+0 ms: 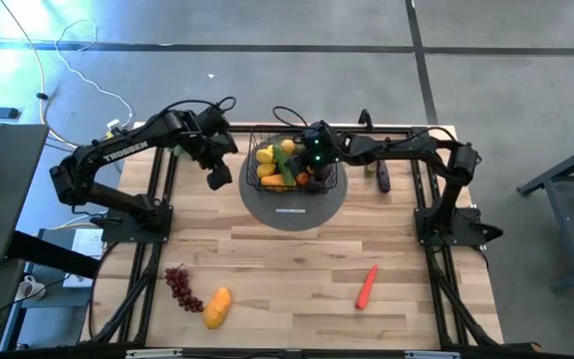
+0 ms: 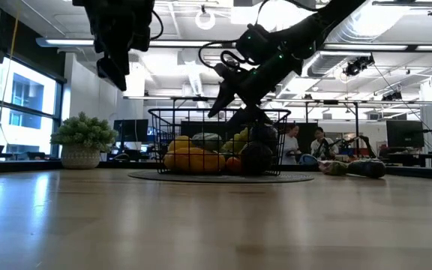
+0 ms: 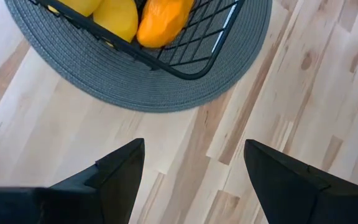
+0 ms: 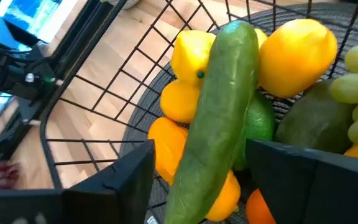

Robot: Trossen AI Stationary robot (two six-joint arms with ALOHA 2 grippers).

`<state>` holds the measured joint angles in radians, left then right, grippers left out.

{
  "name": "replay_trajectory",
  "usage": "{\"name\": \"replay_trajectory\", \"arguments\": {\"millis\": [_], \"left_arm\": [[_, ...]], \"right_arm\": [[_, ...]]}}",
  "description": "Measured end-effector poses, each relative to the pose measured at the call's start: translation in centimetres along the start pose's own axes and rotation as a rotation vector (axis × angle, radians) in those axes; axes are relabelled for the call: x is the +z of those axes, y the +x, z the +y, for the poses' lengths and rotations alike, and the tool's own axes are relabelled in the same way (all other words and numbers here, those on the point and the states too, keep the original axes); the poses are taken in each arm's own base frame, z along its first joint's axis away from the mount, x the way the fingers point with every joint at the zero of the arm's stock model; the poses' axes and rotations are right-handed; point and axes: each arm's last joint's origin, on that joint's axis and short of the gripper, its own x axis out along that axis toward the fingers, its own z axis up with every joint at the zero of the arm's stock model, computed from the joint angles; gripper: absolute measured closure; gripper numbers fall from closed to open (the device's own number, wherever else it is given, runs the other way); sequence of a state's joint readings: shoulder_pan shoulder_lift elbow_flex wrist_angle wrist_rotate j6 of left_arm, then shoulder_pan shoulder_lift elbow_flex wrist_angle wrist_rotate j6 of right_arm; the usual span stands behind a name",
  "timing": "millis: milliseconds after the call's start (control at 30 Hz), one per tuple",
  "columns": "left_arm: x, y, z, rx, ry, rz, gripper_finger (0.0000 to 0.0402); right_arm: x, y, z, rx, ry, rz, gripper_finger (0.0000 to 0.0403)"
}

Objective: Build produce basket
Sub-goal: Put the yellow mango into the wire basket

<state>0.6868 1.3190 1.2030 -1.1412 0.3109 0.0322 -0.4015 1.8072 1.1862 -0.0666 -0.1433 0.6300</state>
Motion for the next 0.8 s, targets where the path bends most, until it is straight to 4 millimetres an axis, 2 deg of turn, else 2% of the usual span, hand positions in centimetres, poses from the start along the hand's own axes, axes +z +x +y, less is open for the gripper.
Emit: {"name": "replay_trajectory", "arguments": {"millis": [233, 533, 800], "left_arm": [[-0.7, -1.1, -0.6, 0.004, -0.041, -0.027, 0.0135], [-2.3, -3.3, -2.6, 0.123, -0.153, -0.142, 0.0135], [-4.2, -5.1, -5.0, 0.051, -0.233, -0.219, 0.0135]], "right_arm": [[0.7, -0.7, -0.3, 0.051, 0.037, 0.014, 0.0168], [2.1, -3.8, 1.0, 0.095, -0.029, -0.064, 0.0167], [2.6, -6.5, 1.9, 0.113, -0.104, -0.106, 0.0167]]}}
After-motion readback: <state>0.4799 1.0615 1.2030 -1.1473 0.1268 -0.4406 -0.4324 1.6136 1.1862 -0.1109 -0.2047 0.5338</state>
